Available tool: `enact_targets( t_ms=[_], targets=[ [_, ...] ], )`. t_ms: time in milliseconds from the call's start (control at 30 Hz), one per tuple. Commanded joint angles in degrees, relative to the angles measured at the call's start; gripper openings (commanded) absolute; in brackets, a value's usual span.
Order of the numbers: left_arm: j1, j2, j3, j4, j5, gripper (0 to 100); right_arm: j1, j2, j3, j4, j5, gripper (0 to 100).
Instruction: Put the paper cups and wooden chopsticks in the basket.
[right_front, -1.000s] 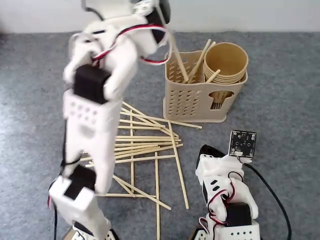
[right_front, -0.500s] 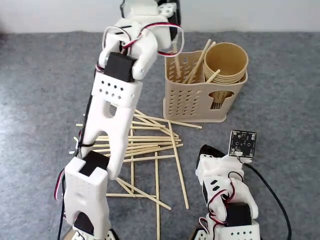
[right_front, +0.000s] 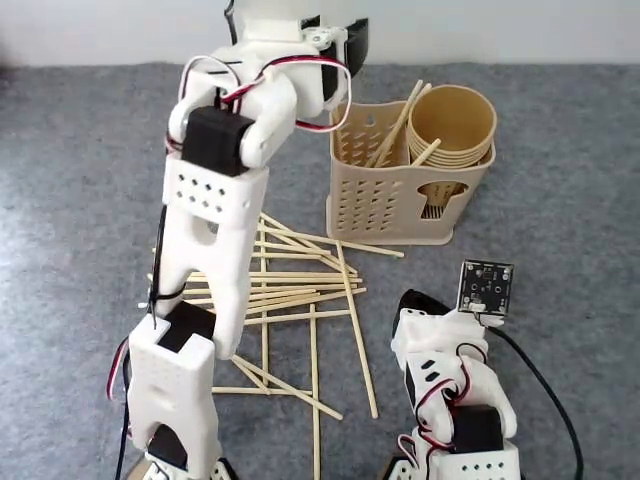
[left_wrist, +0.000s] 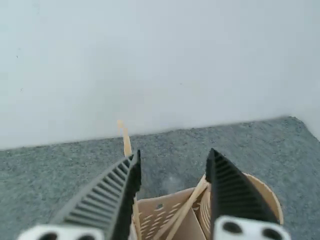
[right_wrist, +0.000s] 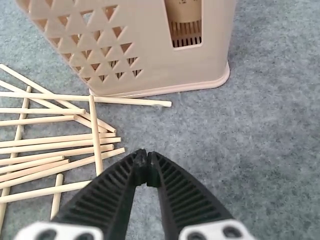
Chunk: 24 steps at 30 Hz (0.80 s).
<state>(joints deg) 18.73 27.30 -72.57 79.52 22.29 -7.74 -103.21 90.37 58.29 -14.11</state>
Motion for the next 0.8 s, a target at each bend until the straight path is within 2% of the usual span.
enact_targets(
  t_ms=[0,300,567,667,767],
  targets=[
    [-0.53,-0.79,-6.64,3.96,0.70,23,-0.04,-0.31,-0.18,-1.36,-0.62,1.0],
    [-7.21,-0.79,-23.87,21.45,0.70,22,-0.04,-0.31,0.44,-1.36,-0.62,1.0],
    [-24.44,-1.49,-22.81,21.36,0.79,22,-0.04,-0.31,0.35,-1.19,-0.35,1.0],
    [-26.99,-1.58,-18.51,21.36,0.79,22,-0.04,-0.31,0.35,-1.19,-0.35,1.0],
    [-27.16,-4.13,-10.15,21.36,0.62,16,-0.04,-0.31,0.35,-1.19,-0.35,1.0]
  ],
)
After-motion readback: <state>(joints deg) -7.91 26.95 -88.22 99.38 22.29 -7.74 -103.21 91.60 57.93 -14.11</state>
